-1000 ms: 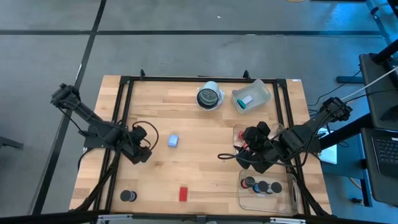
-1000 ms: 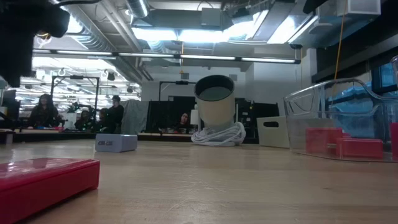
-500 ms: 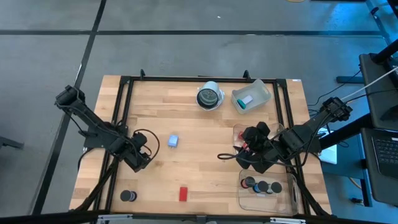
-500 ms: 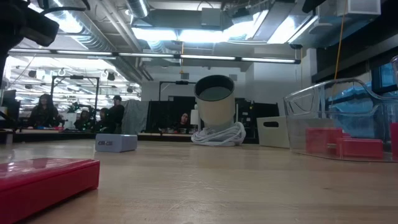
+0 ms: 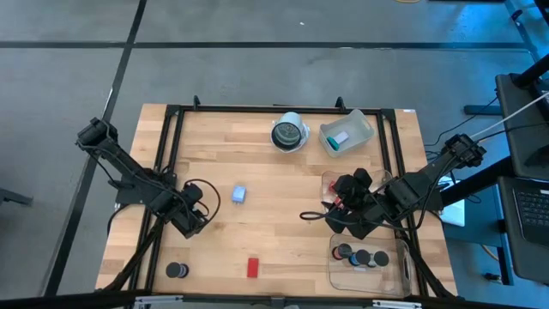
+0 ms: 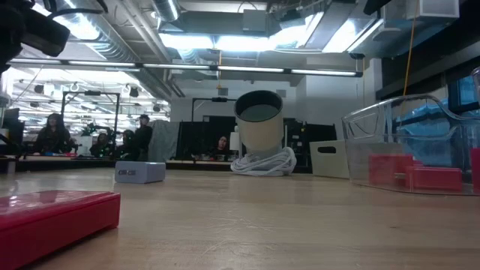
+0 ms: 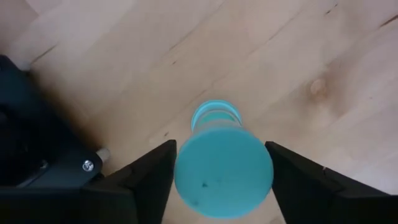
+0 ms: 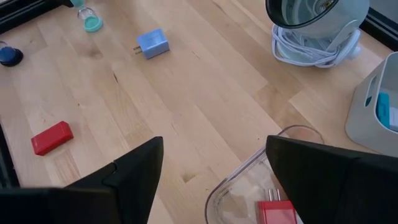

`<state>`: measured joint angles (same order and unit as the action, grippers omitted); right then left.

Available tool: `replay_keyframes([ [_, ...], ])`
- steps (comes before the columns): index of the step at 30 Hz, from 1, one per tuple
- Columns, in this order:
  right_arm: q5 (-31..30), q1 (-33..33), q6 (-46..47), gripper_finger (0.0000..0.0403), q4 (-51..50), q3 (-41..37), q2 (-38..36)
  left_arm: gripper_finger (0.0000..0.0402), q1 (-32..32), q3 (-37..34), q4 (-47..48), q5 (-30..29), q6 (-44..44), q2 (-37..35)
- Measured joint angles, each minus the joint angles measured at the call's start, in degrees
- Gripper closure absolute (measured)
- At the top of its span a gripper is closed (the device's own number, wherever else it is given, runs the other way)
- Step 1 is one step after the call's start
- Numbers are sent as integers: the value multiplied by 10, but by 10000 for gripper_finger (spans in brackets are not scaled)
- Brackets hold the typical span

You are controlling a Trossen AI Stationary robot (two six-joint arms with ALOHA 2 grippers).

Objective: Pick & Place Office items
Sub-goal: Put the light blue hourglass into the bottom transparent bin

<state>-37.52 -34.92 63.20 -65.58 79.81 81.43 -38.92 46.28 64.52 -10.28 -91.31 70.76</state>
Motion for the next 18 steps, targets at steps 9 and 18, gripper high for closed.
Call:
replay_keyframes([
  [9, -16, 0, 1, 115, 0, 0, 0, 202, 0, 13, 1, 1, 15, 0],
  [18, -31, 0, 5, 115, 12, 0, 0, 200, 0, 100, 2, -185, 77, -6],
])
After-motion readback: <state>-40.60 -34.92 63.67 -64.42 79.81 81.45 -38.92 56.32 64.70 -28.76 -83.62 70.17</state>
